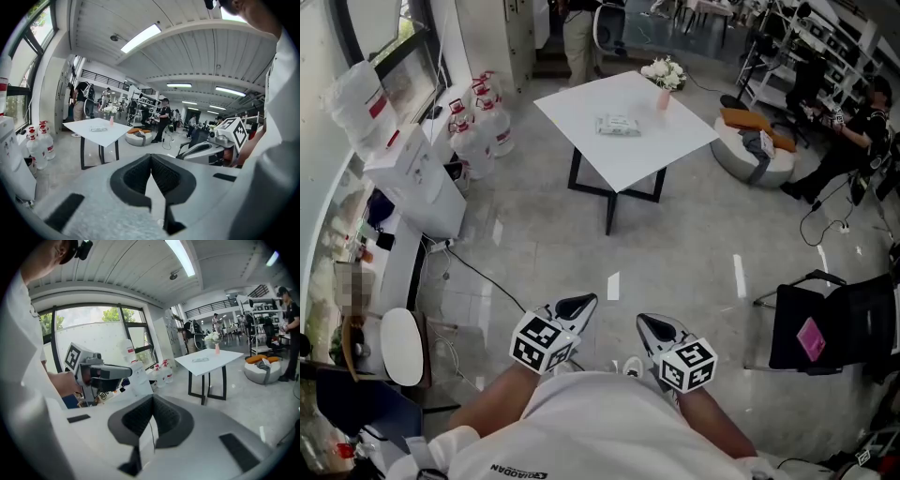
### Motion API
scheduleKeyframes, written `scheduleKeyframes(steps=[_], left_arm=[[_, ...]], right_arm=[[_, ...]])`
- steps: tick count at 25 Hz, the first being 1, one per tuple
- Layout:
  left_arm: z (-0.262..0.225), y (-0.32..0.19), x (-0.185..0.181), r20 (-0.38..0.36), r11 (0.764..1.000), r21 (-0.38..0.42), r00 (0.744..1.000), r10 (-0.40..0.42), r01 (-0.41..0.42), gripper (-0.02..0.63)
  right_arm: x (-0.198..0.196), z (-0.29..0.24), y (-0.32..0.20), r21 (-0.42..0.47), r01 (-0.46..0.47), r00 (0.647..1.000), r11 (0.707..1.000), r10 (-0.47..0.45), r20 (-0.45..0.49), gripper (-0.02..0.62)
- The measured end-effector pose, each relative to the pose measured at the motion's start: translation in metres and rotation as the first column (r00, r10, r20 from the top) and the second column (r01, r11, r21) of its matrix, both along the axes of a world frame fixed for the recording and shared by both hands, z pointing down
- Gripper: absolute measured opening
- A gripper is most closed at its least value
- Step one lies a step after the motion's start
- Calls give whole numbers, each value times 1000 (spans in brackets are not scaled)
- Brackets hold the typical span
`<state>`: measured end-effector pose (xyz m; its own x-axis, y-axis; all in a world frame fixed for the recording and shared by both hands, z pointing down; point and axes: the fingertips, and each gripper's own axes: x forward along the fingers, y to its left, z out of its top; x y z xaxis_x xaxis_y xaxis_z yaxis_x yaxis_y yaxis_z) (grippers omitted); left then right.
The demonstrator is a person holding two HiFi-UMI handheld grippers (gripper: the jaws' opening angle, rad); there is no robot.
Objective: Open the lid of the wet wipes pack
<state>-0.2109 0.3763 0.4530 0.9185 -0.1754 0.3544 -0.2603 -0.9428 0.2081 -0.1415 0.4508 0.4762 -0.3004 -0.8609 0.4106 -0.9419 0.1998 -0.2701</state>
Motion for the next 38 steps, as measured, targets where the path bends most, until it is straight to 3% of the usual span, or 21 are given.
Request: scheduleKeyframes(steps=[4, 11, 22, 31, 38], left_arm=[[4, -5, -10, 11, 1000, -9, 1000, 12, -12, 5], [6, -13, -39, 15, 1000, -4, 999, 30, -30, 5], [23, -17, -91, 35, 997, -26, 997, 70, -70, 6], [21, -28, -81, 15, 996, -33, 996, 88, -87, 6], [32, -48, -54, 56, 996, -37, 995, 88, -86, 5]], right_arm=[[-13, 1, -6, 0, -7, 1000, 1000, 7, 15, 6], [-39, 4, -15, 3, -23, 998, 1000, 24, -51, 8], [-86, 12, -16, -19, -88, 995, 996, 88, -39, 6], [-81, 10, -29, -21, -104, 994, 994, 103, -36, 6], [-45, 15, -64, -7, -113, 994, 994, 113, -6, 6]])
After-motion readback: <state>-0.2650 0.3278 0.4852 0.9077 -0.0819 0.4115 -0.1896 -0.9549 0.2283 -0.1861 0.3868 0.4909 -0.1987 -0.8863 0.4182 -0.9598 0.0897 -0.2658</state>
